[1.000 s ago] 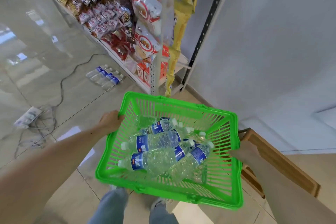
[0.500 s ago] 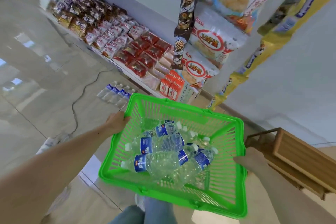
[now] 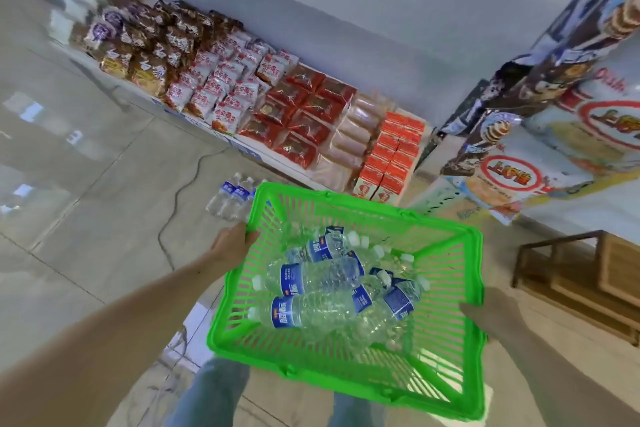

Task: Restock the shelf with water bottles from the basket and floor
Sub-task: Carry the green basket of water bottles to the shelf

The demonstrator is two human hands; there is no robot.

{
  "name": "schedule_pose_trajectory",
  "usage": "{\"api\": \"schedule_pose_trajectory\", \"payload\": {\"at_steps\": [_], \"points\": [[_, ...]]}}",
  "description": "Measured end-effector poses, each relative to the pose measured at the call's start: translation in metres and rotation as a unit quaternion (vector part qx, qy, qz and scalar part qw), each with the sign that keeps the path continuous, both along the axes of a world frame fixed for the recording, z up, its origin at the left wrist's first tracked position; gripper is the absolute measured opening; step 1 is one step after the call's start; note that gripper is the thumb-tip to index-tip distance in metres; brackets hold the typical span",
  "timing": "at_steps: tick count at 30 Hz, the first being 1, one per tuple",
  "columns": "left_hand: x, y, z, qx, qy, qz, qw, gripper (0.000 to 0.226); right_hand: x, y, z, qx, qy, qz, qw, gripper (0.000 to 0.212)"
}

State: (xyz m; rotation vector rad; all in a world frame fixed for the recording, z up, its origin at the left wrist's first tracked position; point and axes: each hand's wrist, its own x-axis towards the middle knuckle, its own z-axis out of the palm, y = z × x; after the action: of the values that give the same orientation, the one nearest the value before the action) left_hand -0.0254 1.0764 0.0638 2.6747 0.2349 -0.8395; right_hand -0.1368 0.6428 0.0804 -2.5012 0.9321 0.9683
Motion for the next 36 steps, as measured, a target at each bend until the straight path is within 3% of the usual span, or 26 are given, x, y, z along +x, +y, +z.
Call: {"api": "schedule_pose_trajectory", "payload": {"at_steps": [9,15,20,27,36], "points": [[0.059,0.078,-0.092,-0.014,0.014,-0.039,0.999,0.024,0.01,0.085,-0.105,-0.004,-0.004,-0.065,0.998,0.023],[0.086,0.104,-0.201,0.009,0.01,-0.077,0.997,0.023,0.024,0.117,-0.209,0.009,-0.016,-0.102,0.995,0.025],[0.112,0.113,-0.294,0.034,-0.005,-0.108,0.994,0.04,0.035,0.135,-0.293,-0.002,-0.039,-0.123,0.992,0.021],[0.149,0.112,-0.402,0.046,-0.034,-0.131,0.99,0.044,0.06,0.147,-0.393,-0.014,-0.059,-0.127,0.99,0.024],[0.175,0.101,-0.455,0.058,-0.08,-0.176,0.979,0.045,0.077,0.141,-0.448,-0.029,-0.085,-0.135,0.987,0.021]]}}
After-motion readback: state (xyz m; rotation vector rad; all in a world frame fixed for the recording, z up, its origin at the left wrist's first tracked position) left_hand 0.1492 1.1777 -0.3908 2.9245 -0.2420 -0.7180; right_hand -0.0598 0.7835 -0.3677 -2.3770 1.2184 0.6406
